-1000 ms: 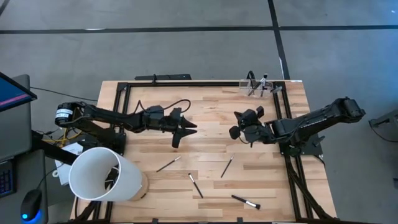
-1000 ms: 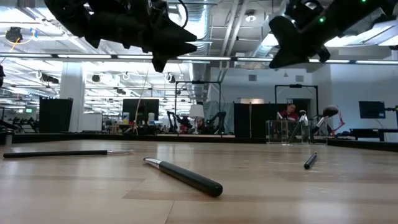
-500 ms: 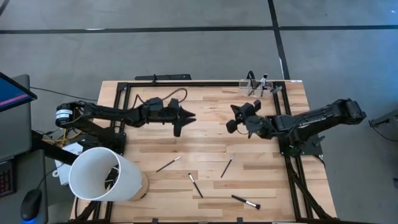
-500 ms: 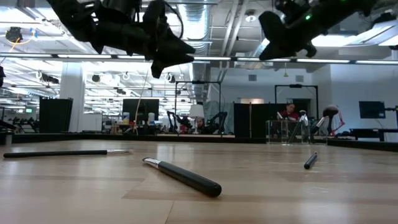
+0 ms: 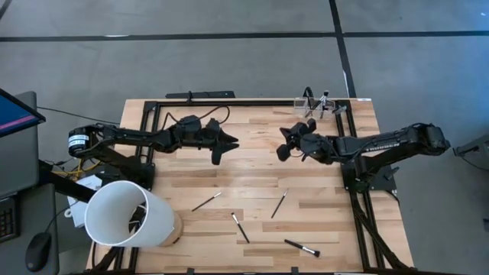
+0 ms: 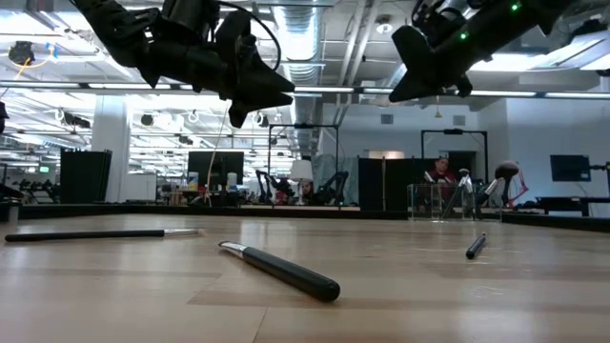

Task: Put items in baskets/containers
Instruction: Put the black eyeshadow brush into the middle section of the transparent organizer

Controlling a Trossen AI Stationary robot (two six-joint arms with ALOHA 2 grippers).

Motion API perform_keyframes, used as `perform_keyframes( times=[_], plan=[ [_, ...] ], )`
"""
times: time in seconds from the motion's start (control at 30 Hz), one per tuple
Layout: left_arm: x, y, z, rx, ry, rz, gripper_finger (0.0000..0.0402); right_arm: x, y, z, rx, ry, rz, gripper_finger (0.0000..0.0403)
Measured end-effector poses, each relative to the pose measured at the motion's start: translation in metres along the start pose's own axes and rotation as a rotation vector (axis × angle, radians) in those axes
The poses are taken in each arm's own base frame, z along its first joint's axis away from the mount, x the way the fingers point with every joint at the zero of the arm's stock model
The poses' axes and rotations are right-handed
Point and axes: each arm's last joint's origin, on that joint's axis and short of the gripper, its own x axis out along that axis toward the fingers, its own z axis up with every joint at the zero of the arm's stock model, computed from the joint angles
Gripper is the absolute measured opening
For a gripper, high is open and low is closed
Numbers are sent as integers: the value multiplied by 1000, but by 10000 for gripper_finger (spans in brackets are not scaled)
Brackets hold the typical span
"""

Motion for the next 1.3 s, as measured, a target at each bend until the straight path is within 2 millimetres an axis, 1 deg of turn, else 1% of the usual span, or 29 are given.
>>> perform_keyframes(
  times=[0.43,0.97,1.3],
  plan=[
    [0,0,0,-1,0,-1,122,-6,8,-2,-12,-1,51,0],
    [0,-2,0,0,0,-7,122,-15,18,-6,14,4,102,0],
    [0,-2,0,3,0,-7,122,-17,18,-26,49,43,113,0]
  ],
)
